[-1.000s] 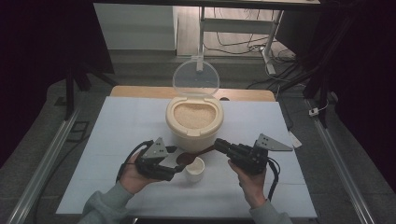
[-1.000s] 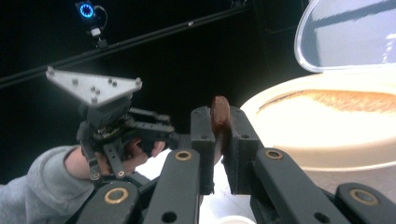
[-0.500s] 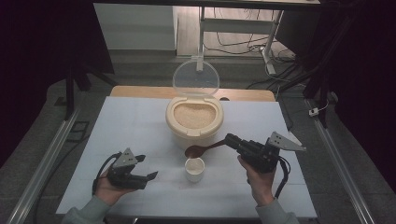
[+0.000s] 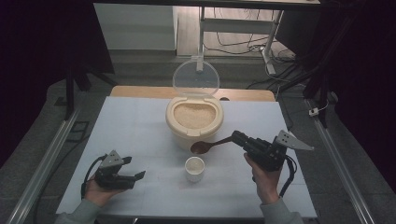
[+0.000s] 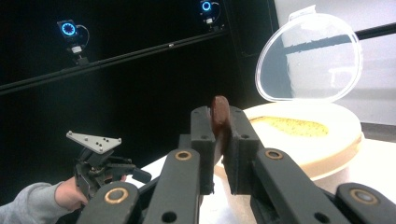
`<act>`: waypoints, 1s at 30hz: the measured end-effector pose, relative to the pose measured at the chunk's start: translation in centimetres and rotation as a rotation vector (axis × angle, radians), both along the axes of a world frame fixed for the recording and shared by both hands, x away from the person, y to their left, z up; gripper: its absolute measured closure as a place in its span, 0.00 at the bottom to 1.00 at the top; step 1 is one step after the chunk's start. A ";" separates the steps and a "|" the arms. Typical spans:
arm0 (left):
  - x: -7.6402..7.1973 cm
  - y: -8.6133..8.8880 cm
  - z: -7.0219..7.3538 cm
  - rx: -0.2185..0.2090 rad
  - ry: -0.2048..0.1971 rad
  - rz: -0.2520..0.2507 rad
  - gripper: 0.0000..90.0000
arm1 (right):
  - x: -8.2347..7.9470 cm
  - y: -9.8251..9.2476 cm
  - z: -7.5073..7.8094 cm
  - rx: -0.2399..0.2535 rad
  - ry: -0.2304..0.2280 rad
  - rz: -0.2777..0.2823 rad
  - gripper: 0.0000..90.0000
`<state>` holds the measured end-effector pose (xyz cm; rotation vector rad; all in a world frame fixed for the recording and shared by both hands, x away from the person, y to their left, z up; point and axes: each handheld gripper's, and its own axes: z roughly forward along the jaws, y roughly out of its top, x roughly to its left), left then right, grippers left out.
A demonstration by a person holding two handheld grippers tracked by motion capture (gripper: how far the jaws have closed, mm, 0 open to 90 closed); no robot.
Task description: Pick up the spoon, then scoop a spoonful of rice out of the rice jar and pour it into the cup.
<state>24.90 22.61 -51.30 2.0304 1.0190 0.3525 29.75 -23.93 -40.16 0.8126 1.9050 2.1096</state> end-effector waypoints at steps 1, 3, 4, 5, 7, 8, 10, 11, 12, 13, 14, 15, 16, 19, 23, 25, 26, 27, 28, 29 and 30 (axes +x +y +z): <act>0.0 0.0 0.0 0.000 0.000 0.000 0.22 | 0.0 0.0 0.0 0.001 -0.001 -0.002 0.93; 0.0 0.0 0.0 -0.001 0.001 0.001 0.22 | 0.0 -0.2 0.2 0.003 -0.004 -0.003 0.93; 0.0 0.0 0.0 -0.001 0.001 0.002 0.21 | -0.1 -0.2 0.2 0.003 -0.006 -0.007 0.93; 0.0 0.0 0.0 -0.001 0.001 0.002 0.21 | -0.1 -0.3 0.3 0.009 -0.007 -0.005 0.93; 0.0 0.0 0.1 -0.003 0.001 0.003 0.21 | -0.2 -0.4 0.5 0.017 -0.013 -0.011 0.93; 0.0 -0.1 0.1 -0.003 0.002 0.001 0.21 | -0.2 -0.4 0.6 0.018 -0.017 -0.015 0.93; 0.1 -0.1 0.1 -0.003 0.002 -0.001 0.21 | -0.2 -0.4 0.8 0.023 -0.023 -0.011 0.93; 0.1 -0.1 0.1 -0.001 0.004 -0.002 0.21 | -0.2 -0.4 0.9 0.024 -0.026 -0.011 0.93; 0.2 -0.2 0.0 0.001 0.009 -0.004 0.21 | -0.1 -0.3 0.9 0.028 -0.027 -0.013 0.93; 0.2 -0.2 0.0 0.001 0.009 -0.004 0.20 | 0.0 -0.3 0.9 0.030 -0.027 -0.012 0.93; 0.3 -0.3 -0.1 0.003 0.015 -0.006 0.20 | 0.1 -0.2 0.9 0.032 -0.025 -0.012 0.93; 0.3 -0.3 -0.1 0.006 0.018 -0.009 0.20 | 0.2 -0.1 0.9 0.036 -0.023 -0.012 0.93; 0.3 -0.3 -0.1 0.008 0.019 -0.009 0.20 | 0.4 0.0 0.9 0.038 -0.024 -0.015 0.93; 0.3 -0.3 -0.1 0.007 0.022 -0.007 0.20 | 0.6 0.0 1.1 0.060 -0.030 -0.027 0.93; 0.3 -0.3 -0.1 0.007 0.025 -0.004 0.20 | 1.3 0.0 1.4 0.076 -0.028 -0.049 0.93; 0.3 -0.3 -0.1 0.005 0.024 -0.004 0.20 | 1.9 0.0 1.8 0.091 -0.018 -0.062 0.93; 0.3 -0.3 -0.1 0.005 0.024 -0.005 0.20 | 2.2 0.0 2.0 0.085 -0.020 -0.079 0.93; 0.3 -0.3 -0.1 0.005 0.025 -0.004 0.20 | 2.5 0.1 2.3 0.074 -0.024 -0.098 0.93; 0.3 -0.3 -0.1 0.005 0.025 -0.004 0.20 | 2.9 0.1 2.5 0.060 -0.030 -0.126 0.93; 0.3 -0.3 -0.1 0.004 0.025 -0.005 0.20 | 3.2 0.2 2.7 0.040 -0.039 -0.151 0.93; 0.4 -0.3 -0.1 0.005 0.027 -0.006 0.20 | 3.5 0.3 2.9 0.036 -0.044 -0.167 0.93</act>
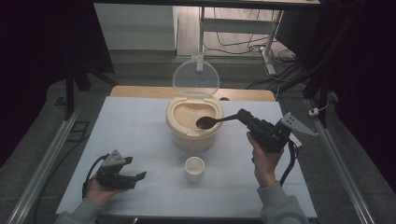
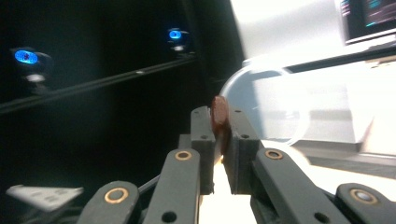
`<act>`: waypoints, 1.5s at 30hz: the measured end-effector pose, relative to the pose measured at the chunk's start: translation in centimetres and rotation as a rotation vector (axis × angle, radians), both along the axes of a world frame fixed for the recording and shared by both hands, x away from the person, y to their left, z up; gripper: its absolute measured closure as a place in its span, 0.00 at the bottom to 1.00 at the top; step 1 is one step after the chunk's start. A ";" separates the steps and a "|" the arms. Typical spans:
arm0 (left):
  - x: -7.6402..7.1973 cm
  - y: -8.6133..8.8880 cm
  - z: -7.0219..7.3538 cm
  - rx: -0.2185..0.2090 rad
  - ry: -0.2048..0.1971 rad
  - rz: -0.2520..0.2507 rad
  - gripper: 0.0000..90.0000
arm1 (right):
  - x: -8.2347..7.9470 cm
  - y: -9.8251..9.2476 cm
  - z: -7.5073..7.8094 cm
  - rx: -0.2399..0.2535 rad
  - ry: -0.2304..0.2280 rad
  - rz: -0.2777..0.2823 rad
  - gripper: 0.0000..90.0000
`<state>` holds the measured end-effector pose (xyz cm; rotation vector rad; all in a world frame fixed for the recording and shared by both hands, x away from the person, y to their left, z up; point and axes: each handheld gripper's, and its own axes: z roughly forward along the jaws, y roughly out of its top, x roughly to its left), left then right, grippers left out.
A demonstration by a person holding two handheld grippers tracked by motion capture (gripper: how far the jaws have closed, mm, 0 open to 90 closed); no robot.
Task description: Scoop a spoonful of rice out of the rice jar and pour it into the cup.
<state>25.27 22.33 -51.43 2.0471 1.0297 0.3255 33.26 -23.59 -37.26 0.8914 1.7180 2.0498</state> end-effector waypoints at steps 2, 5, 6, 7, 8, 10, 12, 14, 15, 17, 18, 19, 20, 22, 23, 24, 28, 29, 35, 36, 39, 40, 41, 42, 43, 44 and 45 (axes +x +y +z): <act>0.1 -0.1 -0.1 0.004 0.007 -0.001 0.20 | 0.7 0.3 0.3 -0.009 0.007 -0.018 0.93; 0.1 -0.1 -0.1 0.005 0.009 -0.004 0.20 | 1.8 1.0 0.9 -0.057 0.007 -0.066 0.93; 0.1 -0.2 -0.1 0.005 0.010 -0.005 0.20 | 2.1 1.3 1.0 -0.068 0.011 -0.083 0.93; 0.1 -0.2 -0.1 0.006 0.010 -0.005 0.20 | 2.1 1.3 1.0 -0.068 0.011 -0.083 0.93; 0.1 -0.2 -0.1 0.006 0.011 -0.006 0.20 | 2.5 1.5 1.1 -0.084 0.013 -0.088 0.93; 0.1 -0.2 -0.1 0.005 0.010 -0.006 0.20 | 3.2 2.3 1.5 -0.147 0.003 -0.134 0.93; 0.1 -0.2 -0.1 0.007 -0.001 0.004 0.21 | 3.5 2.7 1.6 -0.204 -0.007 -0.171 0.93; 0.1 -0.1 0.0 -0.002 -0.007 0.013 0.21 | 3.6 3.0 1.6 -0.225 -0.014 -0.186 0.93; 0.1 -0.1 0.0 -0.003 -0.009 0.015 0.21 | 3.9 3.4 1.6 -0.250 -0.015 -0.189 0.93; 0.0 -0.2 0.0 -0.003 -0.008 0.013 0.21 | 4.0 3.7 1.5 -0.271 -0.023 -0.197 0.93; 0.0 -0.2 0.0 -0.001 -0.008 0.012 0.21 | 4.0 3.9 1.5 -0.285 -0.028 -0.201 0.93; 0.0 -0.2 0.0 -0.001 -0.008 0.013 0.21 | 4.0 4.0 1.5 -0.296 -0.030 -0.205 0.93; 0.0 -0.2 0.0 -0.002 -0.008 0.013 0.21 | 4.0 4.1 1.4 -0.306 -0.032 -0.209 0.93; 0.0 -0.3 0.0 0.001 -0.012 0.013 0.21 | 4.2 4.3 1.2 -0.324 -0.026 -0.209 0.93; 0.0 -0.3 0.0 0.000 -0.012 0.013 0.21 | 4.2 4.4 1.1 -0.335 -0.022 -0.211 0.93; 0.0 -0.3 0.0 0.000 -0.012 0.014 0.21 | 4.2 4.4 1.1 -0.335 -0.022 -0.211 0.93; 0.0 -0.3 -0.1 0.002 -0.011 0.014 0.21 | 4.5 5.1 0.5 -0.390 -0.005 -0.204 0.93; 0.0 -0.3 -0.1 0.002 -0.011 0.014 0.21 | 4.5 5.3 0.4 -0.397 -0.002 -0.200 0.93; 0.1 -0.4 -0.2 0.007 -0.004 0.008 0.21 | 5.2 5.2 -0.5 -0.340 0.085 -0.164 0.93; 0.1 -0.4 -0.2 0.007 -0.004 0.008 0.21 | 5.2 5.2 -0.5 -0.340 0.085 -0.164 0.93; 0.1 -0.4 -0.2 0.007 -0.004 0.008 0.21 | 5.8 4.8 -1.4 -0.265 0.170 -0.146 0.93; 0.1 -0.4 -0.2 0.006 -0.003 0.008 0.21 | 6.0 4.6 -1.5 -0.243 0.191 -0.146 0.93; 0.1 -0.4 -0.3 0.006 -0.003 0.009 0.21 | 6.1 4.5 -1.7 -0.220 0.216 -0.142 0.93; 0.1 -0.4 -0.3 0.006 -0.003 0.009 0.21 | 6.1 4.5 -1.7 -0.220 0.216 -0.142 0.93; 0.2 -0.4 -0.3 0.010 -0.003 0.008 0.21 | 6.5 4.2 -2.1 -0.173 0.271 -0.124 0.92; 0.2 -0.4 -0.3 0.010 -0.003 0.008 0.21 | 6.6 4.0 -2.3 -0.150 0.293 -0.120 0.92; 0.2 -0.4 -0.3 0.010 -0.002 0.007 0.21 | 6.8 3.9 -2.5 -0.130 0.315 -0.116 0.92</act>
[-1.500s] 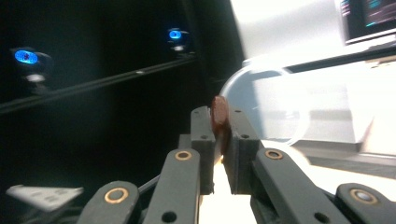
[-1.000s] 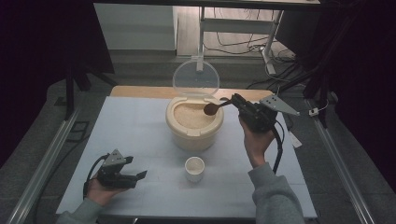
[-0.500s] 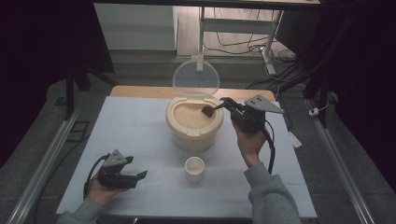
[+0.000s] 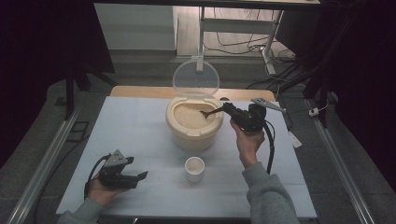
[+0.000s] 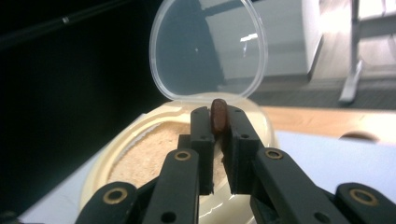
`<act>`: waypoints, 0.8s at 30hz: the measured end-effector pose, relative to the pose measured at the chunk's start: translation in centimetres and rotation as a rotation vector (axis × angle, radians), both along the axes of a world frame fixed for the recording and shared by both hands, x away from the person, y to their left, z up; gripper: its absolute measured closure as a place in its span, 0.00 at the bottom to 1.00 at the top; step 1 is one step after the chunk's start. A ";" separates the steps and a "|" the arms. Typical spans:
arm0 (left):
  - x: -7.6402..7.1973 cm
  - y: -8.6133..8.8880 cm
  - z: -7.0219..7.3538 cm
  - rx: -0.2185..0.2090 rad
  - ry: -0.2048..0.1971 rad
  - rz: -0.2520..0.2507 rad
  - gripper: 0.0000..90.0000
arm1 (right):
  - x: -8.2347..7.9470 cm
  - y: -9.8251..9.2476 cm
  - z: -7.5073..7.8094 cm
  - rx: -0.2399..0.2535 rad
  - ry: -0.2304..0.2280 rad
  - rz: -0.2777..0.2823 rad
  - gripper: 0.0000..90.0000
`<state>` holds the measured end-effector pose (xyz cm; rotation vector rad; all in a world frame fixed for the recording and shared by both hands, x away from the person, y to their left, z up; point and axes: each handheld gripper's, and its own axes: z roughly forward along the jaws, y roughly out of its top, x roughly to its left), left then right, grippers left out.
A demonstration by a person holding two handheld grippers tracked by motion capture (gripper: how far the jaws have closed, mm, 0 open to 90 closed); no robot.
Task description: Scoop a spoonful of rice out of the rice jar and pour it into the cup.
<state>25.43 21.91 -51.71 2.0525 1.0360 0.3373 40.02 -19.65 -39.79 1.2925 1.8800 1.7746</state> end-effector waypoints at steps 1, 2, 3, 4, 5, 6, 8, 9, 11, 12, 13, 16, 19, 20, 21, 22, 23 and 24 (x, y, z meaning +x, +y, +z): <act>0.0 0.0 0.0 0.000 0.000 0.000 0.21 | 0.1 -0.1 -0.2 0.021 0.020 0.001 0.92; 0.0 0.0 0.0 0.001 -0.001 0.001 0.21 | 0.1 -0.1 -0.2 0.021 0.020 0.001 0.92; 0.0 0.0 0.0 0.001 -0.002 0.003 0.21 | 0.2 -0.2 -0.4 0.039 0.034 -0.001 0.92; 0.0 0.0 0.0 0.000 -0.002 0.004 0.21 | 0.3 -0.3 -0.5 0.055 0.046 -0.005 0.92; 0.0 0.0 0.0 0.000 -0.003 0.004 0.21 | 0.4 -0.5 -0.8 0.091 0.076 -0.011 0.92; 0.0 0.0 0.0 0.001 -0.004 0.003 0.21 | 0.4 -0.7 -0.9 0.108 0.088 -0.014 0.92; 0.0 0.0 0.0 0.002 -0.003 0.002 0.21 | 0.6 -0.9 -1.1 0.131 0.111 -0.017 0.92; 0.0 0.0 0.0 0.005 -0.003 0.002 0.21 | 0.6 -0.9 -1.1 0.131 0.111 -0.017 0.92; 0.0 0.0 0.0 0.009 -0.004 0.003 0.21 | 0.7 -1.0 -1.3 0.147 0.127 -0.023 0.92; 0.0 0.0 0.0 0.011 -0.005 0.002 0.21 | 0.7 -1.0 -1.4 0.155 0.129 -0.023 0.92; 0.0 0.0 0.0 0.010 -0.005 0.002 0.21 | 0.7 -1.1 -1.4 0.156 0.133 -0.023 0.92; 0.0 0.0 0.0 0.010 -0.005 0.001 0.21 | 0.6 -1.1 -1.4 0.165 0.141 -0.028 0.92; -0.1 0.0 0.0 0.011 -0.007 0.000 0.21 | 0.7 -1.4 -1.4 0.208 0.159 -0.025 0.93; -0.1 0.0 0.0 0.011 -0.007 0.000 0.21 | 0.7 -1.5 -1.4 0.216 0.163 -0.024 0.93; -0.1 0.0 0.0 0.011 -0.006 0.000 0.21 | 0.7 -1.5 -1.4 0.224 0.165 -0.025 0.93; 0.0 -0.1 0.0 0.012 -0.006 0.000 0.21 | 0.7 -1.5 -1.4 0.224 0.165 -0.025 0.93; 0.0 -0.1 0.0 0.012 -0.005 -0.001 0.21 | 0.6 -1.6 -1.4 0.224 0.168 -0.024 0.93; -0.1 -0.1 0.0 0.013 -0.005 -0.001 0.21 | 0.6 -1.7 -1.4 0.235 0.176 -0.029 0.93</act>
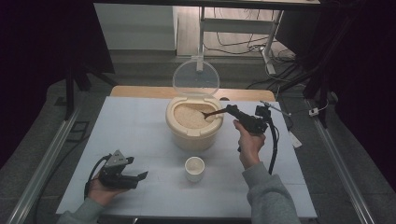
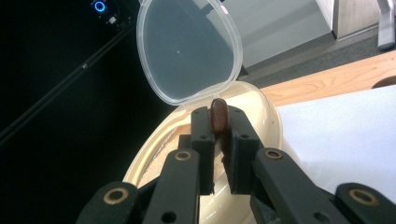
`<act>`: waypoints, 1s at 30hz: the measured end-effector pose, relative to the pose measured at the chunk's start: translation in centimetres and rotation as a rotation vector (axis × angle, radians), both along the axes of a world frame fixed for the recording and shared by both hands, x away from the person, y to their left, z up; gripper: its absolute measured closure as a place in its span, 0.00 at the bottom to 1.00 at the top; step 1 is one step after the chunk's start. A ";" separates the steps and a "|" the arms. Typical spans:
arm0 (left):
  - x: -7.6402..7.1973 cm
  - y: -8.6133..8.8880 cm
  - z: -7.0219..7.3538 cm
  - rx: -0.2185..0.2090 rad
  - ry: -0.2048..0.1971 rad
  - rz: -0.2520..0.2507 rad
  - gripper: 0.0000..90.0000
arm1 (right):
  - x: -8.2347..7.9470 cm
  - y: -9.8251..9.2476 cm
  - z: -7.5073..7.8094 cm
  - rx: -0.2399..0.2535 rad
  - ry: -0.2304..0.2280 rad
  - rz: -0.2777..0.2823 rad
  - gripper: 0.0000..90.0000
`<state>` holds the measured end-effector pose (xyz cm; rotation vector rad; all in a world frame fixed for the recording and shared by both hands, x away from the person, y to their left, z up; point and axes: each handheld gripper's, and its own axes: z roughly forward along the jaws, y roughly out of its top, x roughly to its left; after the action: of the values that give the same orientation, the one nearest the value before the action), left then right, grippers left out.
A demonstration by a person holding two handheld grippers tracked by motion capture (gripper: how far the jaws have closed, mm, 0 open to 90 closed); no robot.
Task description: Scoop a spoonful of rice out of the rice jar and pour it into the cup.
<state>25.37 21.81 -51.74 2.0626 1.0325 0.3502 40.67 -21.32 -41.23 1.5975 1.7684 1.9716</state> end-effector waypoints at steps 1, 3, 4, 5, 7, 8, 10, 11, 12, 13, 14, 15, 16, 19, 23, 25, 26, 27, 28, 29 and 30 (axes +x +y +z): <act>0.0 0.0 0.0 0.000 -0.001 0.000 0.21 | 0.0 -0.1 -0.1 0.007 0.007 0.000 0.93; 0.0 0.0 0.0 0.000 -0.001 -0.001 0.21 | 0.0 -0.3 -0.1 0.018 0.019 0.000 0.93; 0.0 0.0 0.0 0.000 -0.001 -0.001 0.21 | 0.0 -0.3 -0.1 0.018 0.019 0.000 0.93; 0.0 0.0 0.0 0.000 -0.001 0.000 0.21 | 0.1 -0.4 -0.2 0.029 0.035 0.002 0.93; 0.0 0.0 0.0 0.000 -0.002 0.000 0.21 | 0.1 -0.4 -0.2 0.035 0.045 0.005 0.93; 0.0 0.0 0.0 0.000 -0.002 0.000 0.21 | 0.1 -0.5 -0.2 0.042 0.053 0.007 0.93; 0.0 0.0 0.0 0.001 -0.002 -0.002 0.21 | 0.1 -0.7 -0.1 0.058 0.064 0.010 0.93; 0.0 0.0 0.0 0.001 -0.002 -0.002 0.21 | 0.1 -0.7 -0.1 0.058 0.064 0.010 0.93; 0.0 0.0 0.0 0.000 -0.003 -0.002 0.21 | 0.1 -0.7 -0.1 0.060 0.065 0.006 0.93; 0.0 0.0 0.0 0.001 -0.003 -0.002 0.21 | 0.1 -0.7 -0.1 0.062 0.066 0.004 0.93; 0.0 0.0 0.0 0.001 -0.003 -0.004 0.21 | 0.1 -0.8 -0.1 0.066 0.066 0.003 0.93; 0.0 0.0 0.0 0.001 -0.003 -0.004 0.21 | 0.1 -0.9 -0.1 0.070 0.070 0.001 0.93; 0.0 0.0 0.0 0.001 -0.004 -0.004 0.21 | 0.1 -0.9 0.0 0.089 0.076 -0.002 0.93; 0.0 0.1 0.0 -0.001 -0.003 -0.002 0.21 | 0.1 -1.1 0.0 0.103 0.085 0.001 0.93; 0.0 0.1 0.1 0.001 -0.005 -0.004 0.21 | 0.1 -1.4 0.1 0.125 0.096 0.006 0.93; 0.0 0.1 0.1 0.001 -0.005 -0.004 0.21 | 0.1 -1.5 0.1 0.140 0.100 0.000 0.93; 0.0 0.1 0.1 0.001 -0.005 -0.004 0.21 | 0.2 -1.6 0.1 0.146 0.102 -0.002 0.93; 0.0 0.1 0.1 0.001 -0.005 -0.004 0.21 | 0.2 -1.7 0.1 0.152 0.104 0.000 0.93; 0.0 0.0 0.0 0.001 -0.005 -0.003 0.21 | 0.2 -1.8 0.2 0.162 0.108 -0.002 0.93; 0.0 0.0 0.0 0.002 -0.005 -0.003 0.21 | 0.2 -1.8 0.2 0.172 0.111 -0.003 0.93; 0.0 0.0 0.0 0.002 -0.006 -0.003 0.21 | 0.2 -2.0 0.2 0.179 0.113 0.003 0.93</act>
<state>25.36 21.86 -51.69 2.0635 1.0255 0.3550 40.90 -23.29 -41.06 1.7941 1.6729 2.1352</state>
